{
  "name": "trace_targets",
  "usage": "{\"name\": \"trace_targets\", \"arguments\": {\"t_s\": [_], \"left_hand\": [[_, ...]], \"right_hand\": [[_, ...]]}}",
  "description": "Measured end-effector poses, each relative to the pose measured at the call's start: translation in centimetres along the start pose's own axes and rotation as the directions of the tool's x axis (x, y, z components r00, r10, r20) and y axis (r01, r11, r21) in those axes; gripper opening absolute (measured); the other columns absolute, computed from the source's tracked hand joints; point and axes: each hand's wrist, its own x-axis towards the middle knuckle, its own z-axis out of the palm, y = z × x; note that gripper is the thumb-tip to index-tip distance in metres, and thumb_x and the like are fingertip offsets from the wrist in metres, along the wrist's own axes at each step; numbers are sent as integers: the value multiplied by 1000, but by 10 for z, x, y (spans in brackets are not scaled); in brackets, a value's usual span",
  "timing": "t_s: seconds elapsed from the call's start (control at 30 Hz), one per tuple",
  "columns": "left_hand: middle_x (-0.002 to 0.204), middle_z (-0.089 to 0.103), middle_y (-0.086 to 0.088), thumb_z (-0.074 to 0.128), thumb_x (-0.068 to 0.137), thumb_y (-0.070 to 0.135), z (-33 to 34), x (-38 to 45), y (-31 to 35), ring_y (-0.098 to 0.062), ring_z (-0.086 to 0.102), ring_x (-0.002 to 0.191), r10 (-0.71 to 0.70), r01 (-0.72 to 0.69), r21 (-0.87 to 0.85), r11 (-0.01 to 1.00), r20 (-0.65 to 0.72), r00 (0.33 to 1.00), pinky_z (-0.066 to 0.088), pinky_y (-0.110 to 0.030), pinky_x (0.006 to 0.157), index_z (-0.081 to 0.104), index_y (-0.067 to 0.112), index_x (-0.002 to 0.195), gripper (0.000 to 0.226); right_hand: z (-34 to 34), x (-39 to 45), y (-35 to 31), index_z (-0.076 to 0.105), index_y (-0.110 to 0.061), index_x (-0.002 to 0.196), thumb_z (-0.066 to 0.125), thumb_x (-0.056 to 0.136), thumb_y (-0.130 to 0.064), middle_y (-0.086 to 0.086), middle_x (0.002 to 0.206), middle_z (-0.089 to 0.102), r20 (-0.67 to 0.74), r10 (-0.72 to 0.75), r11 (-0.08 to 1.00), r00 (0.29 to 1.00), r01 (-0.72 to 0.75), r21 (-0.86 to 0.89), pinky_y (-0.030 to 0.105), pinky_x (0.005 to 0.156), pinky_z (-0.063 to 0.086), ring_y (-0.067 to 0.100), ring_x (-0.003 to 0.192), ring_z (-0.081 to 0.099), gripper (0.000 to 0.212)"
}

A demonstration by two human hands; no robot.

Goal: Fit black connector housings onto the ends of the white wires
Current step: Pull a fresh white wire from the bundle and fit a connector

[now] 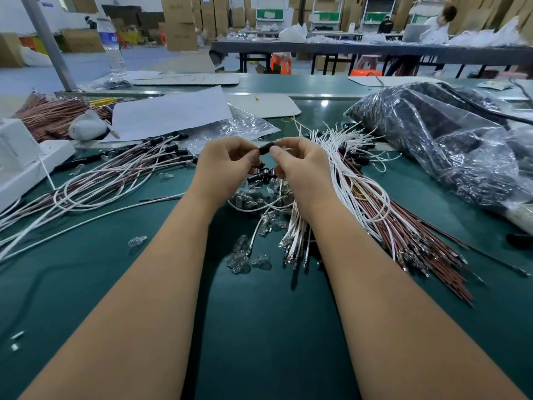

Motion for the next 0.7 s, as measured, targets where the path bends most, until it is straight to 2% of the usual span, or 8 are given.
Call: {"name": "trace_targets", "arguments": {"t_s": [0.1, 0.23, 0.33, 0.4, 0.57, 0.7], "left_hand": [[73, 70, 0, 63, 90, 3, -2, 0, 0, -3, 62, 59, 9, -9, 5, 1000, 2, 1000, 54, -18, 65, 70, 11, 86, 11], [74, 70, -2, 63, 89, 3, -2, -1, 0, -4, 61, 61, 12, -13, 3, 1000, 22, 1000, 53, -19, 65, 70, 10, 87, 10], [75, 71, -5, 64, 89, 6, -1, -2, -1, -11, 62, 65, -5, 5, -8, 1000, 21, 1000, 53, -25, 67, 69, 16, 84, 13], [74, 71, -3, 65, 88, 7, -1, -2, -2, -13, 62, 67, -14, 15, -17, 1000, 13, 1000, 52, -25, 65, 69, 20, 82, 15], [74, 71, -5, 64, 88, 5, 0, -2, -3, 3, 53, 52, 3, -4, 32, 999, 41, 999, 39, -9, 52, 70, 12, 87, 9], [75, 71, -7, 68, 86, 9, 0, -3, -1, -5, 59, 58, 25, -25, 31, 999, 14, 1000, 47, -16, 56, 70, 11, 87, 3]], "right_hand": [[-3, 2, -1, 66, -18, 88, 64, 89, -13, -1, 78, 63, -73, 33, 997, 997, -27, 75, 26, 66, 51, 10, 64, 58, 6], [-5, 1, -1, 66, -17, 86, 68, 88, -12, 0, 74, 62, -82, -1, 997, 997, 7, 73, 23, 62, 51, 6, 57, 56, 6], [-5, 0, 0, 65, -20, 80, 68, 87, -8, 0, 68, 57, -79, -41, 998, 996, 46, 54, 25, 60, 48, 8, 55, 52, 15], [-6, 0, 0, 65, -22, 78, 68, 87, -7, 1, 67, 56, -75, -57, 998, 996, 60, 37, 28, 62, 48, 9, 56, 52, 18], [-6, 0, 0, 64, -24, 77, 67, 88, -6, -2, 66, 55, -48, -102, 994, 994, 99, -51, 28, 62, 48, 8, 56, 52, 21], [-6, 1, -2, 64, -21, 79, 66, 89, -5, 0, 68, 55, -50, -112, 992, 992, 109, -65, 29, 61, 47, 11, 58, 52, 19]]}}
